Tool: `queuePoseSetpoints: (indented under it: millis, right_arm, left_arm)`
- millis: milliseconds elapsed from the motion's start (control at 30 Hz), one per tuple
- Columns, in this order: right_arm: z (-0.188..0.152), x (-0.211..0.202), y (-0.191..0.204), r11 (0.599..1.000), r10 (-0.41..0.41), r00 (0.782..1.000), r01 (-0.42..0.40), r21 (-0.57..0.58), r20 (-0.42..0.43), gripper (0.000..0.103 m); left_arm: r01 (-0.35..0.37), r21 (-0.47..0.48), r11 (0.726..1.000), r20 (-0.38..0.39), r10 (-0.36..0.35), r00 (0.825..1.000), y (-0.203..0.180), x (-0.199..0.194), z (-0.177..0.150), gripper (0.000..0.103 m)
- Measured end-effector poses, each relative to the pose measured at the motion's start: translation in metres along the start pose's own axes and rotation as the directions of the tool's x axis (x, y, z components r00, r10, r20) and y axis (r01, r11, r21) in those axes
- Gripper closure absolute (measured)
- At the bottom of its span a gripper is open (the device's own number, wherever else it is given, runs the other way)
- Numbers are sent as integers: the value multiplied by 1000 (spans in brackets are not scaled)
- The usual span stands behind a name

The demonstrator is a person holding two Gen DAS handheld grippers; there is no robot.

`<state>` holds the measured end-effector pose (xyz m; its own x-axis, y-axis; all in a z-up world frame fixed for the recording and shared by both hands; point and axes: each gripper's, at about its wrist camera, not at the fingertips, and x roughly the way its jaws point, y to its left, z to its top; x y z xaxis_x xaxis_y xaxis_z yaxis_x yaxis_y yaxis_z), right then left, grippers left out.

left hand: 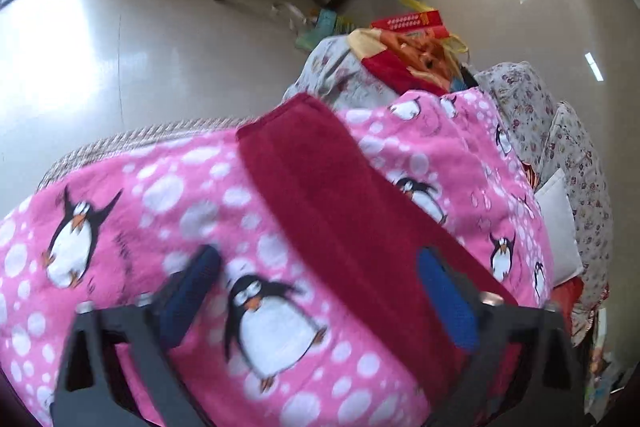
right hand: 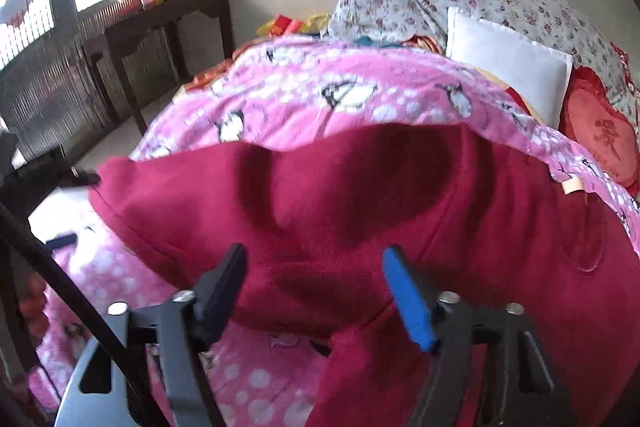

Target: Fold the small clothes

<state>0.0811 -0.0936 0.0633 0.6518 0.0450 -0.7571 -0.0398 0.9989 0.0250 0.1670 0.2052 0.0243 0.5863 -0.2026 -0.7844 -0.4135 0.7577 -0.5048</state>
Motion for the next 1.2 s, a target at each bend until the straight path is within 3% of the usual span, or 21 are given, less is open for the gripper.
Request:
queuePoseSetpoints:
  millis: [33, 67, 100, 200, 367, 433, 500, 600, 667, 733, 833, 967, 1033, 1133, 1200]
  right_arm:
    - [-2, 6, -2, 1000, 6, 1000, -6, 4, -19, 41]
    - [-5, 10, -4, 1000, 7, 1000, -7, 8, -30, 42]
    - [-6, 9, -6, 1000, 13, 999, -13, 10, -31, 43]
    - [-10, -12, -20, 999, 40, 999, -40, 25, -12, 43]
    - [-18, -69, -73, 998, -53, 996, 51, 40, 65, 37]
    - [-22, -87, -95, 995, -90, 993, 85, 59, 82, 29]
    - [-29, -108, -123, 988, -138, 986, 131, 82, 95, 27]
    - [-40, -128, -162, 972, -214, 973, 202, 123, 88, 26]
    - [-48, -136, -186, 960, -246, 966, 233, 153, 74, 26]
    - [-60, -145, -213, 946, -275, 960, 261, 191, 55, 26]
    - [-76, -154, -240, 930, -300, 954, 286, 230, 29, 23]
    - [-103, -153, -277, 900, -339, 940, 336, 278, -39, 23]
    - [-111, -154, -291, 886, -350, 934, 354, 300, -67, 23]
    - [-117, -155, -304, 872, -345, 935, 352, 339, -83, 19]
    - [-114, -158, -310, 869, -325, 943, 325, 372, -65, 16]
  left_arm:
    - [6, 28, 1000, -28, -5, 1000, -5, 7, 1, 67]
    - [20, 46, 999, -66, -17, 998, -6, 13, 3, 98]
    - [44, 57, 997, -100, -38, 994, -9, 19, 2, 97]
    - [41, 131, 990, -33, -37, 999, -22, 0, -2, 97]
    - [192, 230, 954, 28, -204, 979, -68, -68, -18, 97]
    - [278, 304, 911, 20, -298, 954, -105, -99, -36, 97]
    - [328, 374, 868, 4, -355, 935, -139, -121, -57, 97]
    - [416, 487, 768, -94, -428, 899, -203, -136, -110, 97]
    - [449, 536, 715, -156, -439, 885, -237, -135, -146, 98]
    - [449, 602, 660, -191, -427, 884, -274, -124, -192, 97]
    - [442, 668, 598, -248, -381, 891, -311, -93, -256, 98]
    - [472, 701, 534, -364, -301, 881, -329, -38, -322, 97]
    - [489, 726, 483, -414, -261, 872, -326, -27, -350, 96]
    - [504, 756, 418, -438, -248, 864, -321, -41, -358, 82]
    - [514, 761, 396, -429, -288, 856, -312, -65, -344, 54]
